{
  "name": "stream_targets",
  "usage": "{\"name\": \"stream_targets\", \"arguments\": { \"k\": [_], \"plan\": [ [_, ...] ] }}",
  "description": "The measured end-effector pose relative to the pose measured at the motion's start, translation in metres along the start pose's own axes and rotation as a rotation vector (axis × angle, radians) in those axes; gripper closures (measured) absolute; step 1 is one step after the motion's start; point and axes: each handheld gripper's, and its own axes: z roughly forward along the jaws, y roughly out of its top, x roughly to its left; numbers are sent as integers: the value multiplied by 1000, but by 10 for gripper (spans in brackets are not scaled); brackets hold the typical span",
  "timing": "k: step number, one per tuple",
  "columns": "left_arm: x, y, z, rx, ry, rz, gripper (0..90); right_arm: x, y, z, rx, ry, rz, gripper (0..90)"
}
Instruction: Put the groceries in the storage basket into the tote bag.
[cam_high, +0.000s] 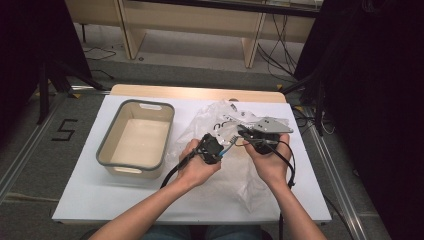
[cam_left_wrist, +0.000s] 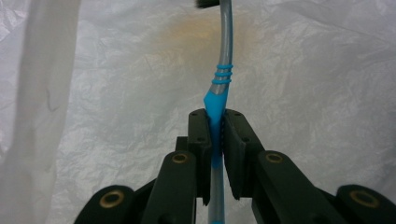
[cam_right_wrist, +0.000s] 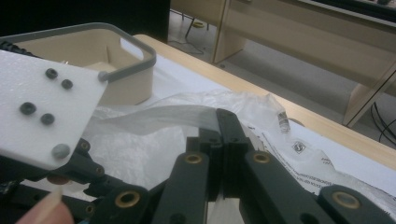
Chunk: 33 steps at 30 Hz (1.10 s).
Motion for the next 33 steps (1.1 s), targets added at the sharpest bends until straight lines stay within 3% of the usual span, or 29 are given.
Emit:
{"name": "stream_targets", "arguments": {
  "k": [9,19,24,33],
  "plan": [
    [0,3,10,-29,29,-15,812,0,0,1,0,1,-2,900],
    [1,4,17,-19,54,29,810,-1,0,0,-1,0,2,900],
    [0,5,20,-35,59,18,809,-1,-1,0,2,-1,1,900],
    [0,6,23,-45,68,37,797,-2,-1,0,4,-1,0,900]
  ]
}}
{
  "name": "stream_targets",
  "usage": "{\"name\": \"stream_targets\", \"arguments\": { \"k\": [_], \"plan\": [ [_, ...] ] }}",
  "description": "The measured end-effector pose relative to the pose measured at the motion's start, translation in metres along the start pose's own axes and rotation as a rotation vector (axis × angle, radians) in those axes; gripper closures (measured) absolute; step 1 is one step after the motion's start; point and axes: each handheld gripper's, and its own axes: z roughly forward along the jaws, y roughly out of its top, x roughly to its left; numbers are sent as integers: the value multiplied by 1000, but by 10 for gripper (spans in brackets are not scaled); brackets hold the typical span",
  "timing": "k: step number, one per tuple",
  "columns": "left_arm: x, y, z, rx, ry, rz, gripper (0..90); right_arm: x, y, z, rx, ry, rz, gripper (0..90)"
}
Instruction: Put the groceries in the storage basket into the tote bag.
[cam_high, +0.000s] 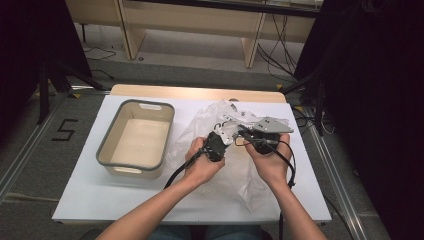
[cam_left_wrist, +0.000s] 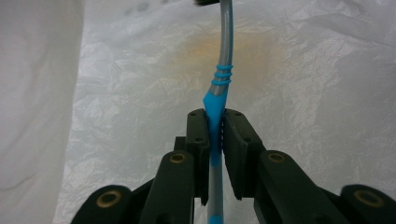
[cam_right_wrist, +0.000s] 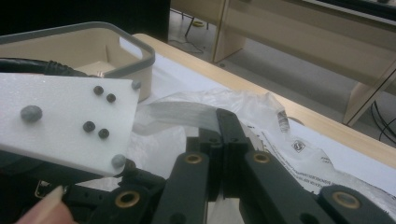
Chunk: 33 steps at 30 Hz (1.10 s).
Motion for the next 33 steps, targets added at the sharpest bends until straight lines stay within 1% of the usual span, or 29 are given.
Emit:
{"name": "stream_targets", "arguments": {
  "k": [3,5,7,8,9,11,12,13,15,17,18,19,21,23,27,30,33],
  "plan": [
    [-1,0,0,-10,-4,8,762,0,0,0,1,0,3,900],
    [-2,0,-1,-15,-13,12,713,-1,-1,0,1,0,1,900],
    [-4,-1,-4,-25,-15,25,655,-1,-2,0,2,0,5,900],
    [-4,-1,-7,-32,-18,31,628,-2,-2,0,5,-1,5,900],
    [-5,-1,-10,-50,-19,26,601,-2,-2,0,6,-2,5,900],
    [-6,-2,-20,-60,-31,46,562,-3,-3,0,6,-2,4,900],
    [-6,-3,-24,-73,-33,45,545,-3,-4,0,7,-1,5,900],
    [-6,-4,-30,-82,-32,55,533,-3,-4,-1,10,-4,5,900],
    [-6,-6,-40,-102,-39,58,520,-3,-5,-1,13,-3,6,900],
    [-5,-9,-51,-128,-36,57,509,-2,-6,-1,14,-1,1,900],
    [-3,-11,-57,-134,-37,62,508,-2,-6,-1,18,0,1,900],
    [-3,-13,-62,-147,-38,54,506,-2,-7,-2,25,3,-2,900],
    [1,-18,-73,-163,-37,51,502,-2,-9,-4,32,9,-7,900],
    [4,-24,-83,-171,-37,39,497,-3,-12,-6,51,12,-7,900],
    [12,-36,-101,-180,-19,27,485,-4,-24,-10,97,32,-8,900],
    [16,-44,-111,-189,-11,17,471,-5,-34,-11,135,55,2,900],
    [21,-51,-117,-192,-7,5,454,-6,-44,-10,176,75,6,900]
  ]
}}
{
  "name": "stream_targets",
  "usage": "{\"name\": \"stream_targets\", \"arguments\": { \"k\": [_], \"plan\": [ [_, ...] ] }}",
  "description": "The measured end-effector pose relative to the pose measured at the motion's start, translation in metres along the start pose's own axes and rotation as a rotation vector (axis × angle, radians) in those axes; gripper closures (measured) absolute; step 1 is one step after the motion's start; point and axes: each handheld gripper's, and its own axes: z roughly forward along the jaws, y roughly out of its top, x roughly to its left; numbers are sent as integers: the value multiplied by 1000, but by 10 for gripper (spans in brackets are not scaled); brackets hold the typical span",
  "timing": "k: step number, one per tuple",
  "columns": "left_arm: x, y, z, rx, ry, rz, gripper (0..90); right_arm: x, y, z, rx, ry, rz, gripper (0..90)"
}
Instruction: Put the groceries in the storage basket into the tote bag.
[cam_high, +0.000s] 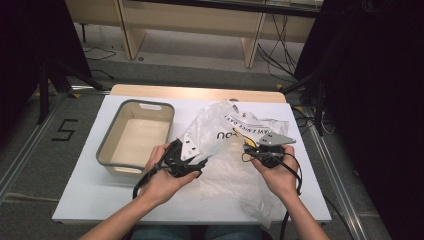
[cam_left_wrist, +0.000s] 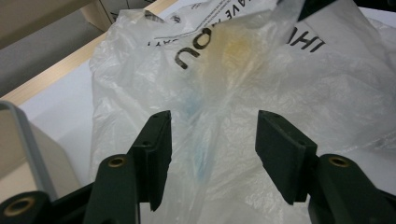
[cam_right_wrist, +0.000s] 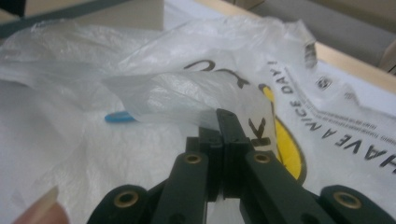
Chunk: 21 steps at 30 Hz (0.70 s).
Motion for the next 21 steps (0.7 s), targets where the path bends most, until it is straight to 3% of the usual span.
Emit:
{"name": "stream_targets", "arguments": {
  "k": [7,15,21],
  "plan": [
    [10,-8,-6,-14,12,-45,451,4,-15,12,90,66,-24,893],
    [20,-24,4,51,20,-63,457,7,-31,28,228,156,-47,835],
    [23,-34,16,99,14,-66,462,11,-41,39,291,214,-36,737]
  ]
}}
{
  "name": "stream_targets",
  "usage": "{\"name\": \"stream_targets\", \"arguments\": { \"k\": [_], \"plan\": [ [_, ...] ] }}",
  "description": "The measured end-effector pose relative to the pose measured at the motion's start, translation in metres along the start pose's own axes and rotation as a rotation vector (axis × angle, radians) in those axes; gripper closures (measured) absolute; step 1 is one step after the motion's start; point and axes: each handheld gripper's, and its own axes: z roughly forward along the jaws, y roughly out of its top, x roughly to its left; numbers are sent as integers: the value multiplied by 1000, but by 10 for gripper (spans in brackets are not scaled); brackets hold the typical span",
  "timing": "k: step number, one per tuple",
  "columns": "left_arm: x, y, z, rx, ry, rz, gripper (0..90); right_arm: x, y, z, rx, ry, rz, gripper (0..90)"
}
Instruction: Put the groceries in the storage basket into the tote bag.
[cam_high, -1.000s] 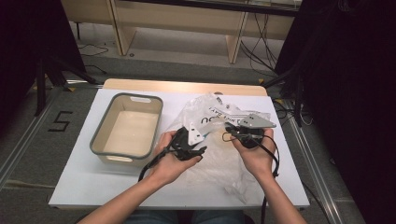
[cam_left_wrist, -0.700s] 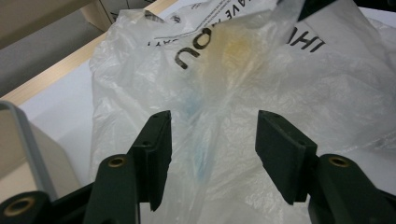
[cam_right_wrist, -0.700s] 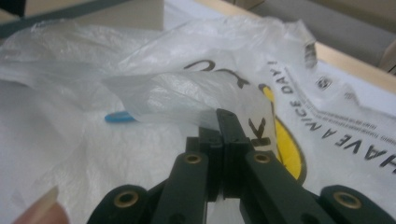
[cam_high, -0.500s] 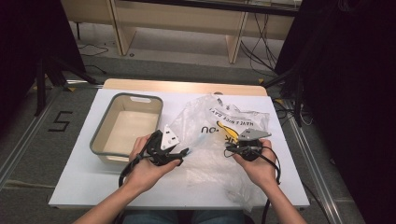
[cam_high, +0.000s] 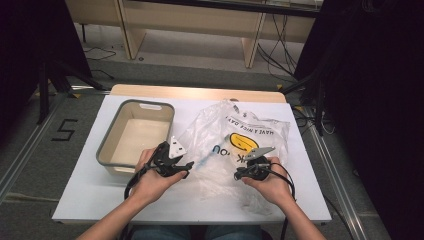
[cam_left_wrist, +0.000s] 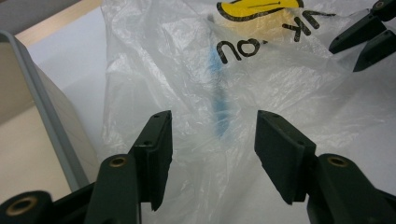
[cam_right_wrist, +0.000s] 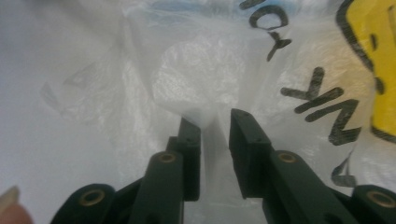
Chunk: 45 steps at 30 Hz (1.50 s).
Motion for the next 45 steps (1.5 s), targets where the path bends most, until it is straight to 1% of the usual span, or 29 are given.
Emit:
{"name": "stream_targets", "arguments": {
  "k": [1,2,3,4,5,6,8,9,11,15,17,19,21,22,24,26,29,31,35,40,45],
  "plan": [
    [0,-1,2,4,0,2,462,1,-1,2,10,14,6,714],
    [0,-2,4,7,3,6,460,1,-2,3,15,28,3,688],
    [-1,-3,5,9,18,9,453,2,-3,4,17,38,1,658],
    [-1,-4,6,10,31,19,451,3,-3,4,11,46,7,638],
    [-1,-5,7,10,34,27,450,3,-4,3,5,52,13,613],
    [-1,-5,8,8,32,23,446,4,-5,2,-10,52,18,583],
    [-2,-6,8,2,28,30,438,6,-5,-4,-62,33,12,524],
    [-2,-6,8,0,19,26,437,6,-5,-8,-86,31,12,505],
    [-3,-7,9,-3,5,22,422,6,-6,-17,-156,15,18,462],
    [-5,-10,10,-11,-7,18,405,2,-6,-41,-286,-31,24,418],
    [-4,-11,11,-10,-7,19,401,-1,-8,-53,-348,-55,43,409],
    [-4,-12,12,-6,-10,13,395,-6,-12,-60,-379,-78,71,391],
    [-4,-14,13,-7,-13,6,391,-12,-18,-64,-378,-107,97,389],
    [-4,-14,13,-4,-12,11,389,-14,-22,-65,-371,-118,106,389],
    [-4,-15,14,-7,-6,13,386,-17,-30,-64,-350,-124,123,390],
    [-4,-16,14,-5,-5,18,377,-17,-37,-62,-331,-128,133,391],
    [-5,-18,15,2,-5,21,364,-16,-45,-61,-316,-130,134,390],
    [-5,-18,15,-2,-7,13,362,-14,-49,-61,-315,-128,133,390],
    [-4,-19,16,-8,-5,13,355,-12,-55,-64,-314,-134,139,388],
    [-5,-19,16,-6,-8,10,352,-9,-60,-64,-311,-126,133,386],
    [-5,-20,16,-6,-7,13,351,-8,-63,-65,-308,-132,136,384]
  ]
}}
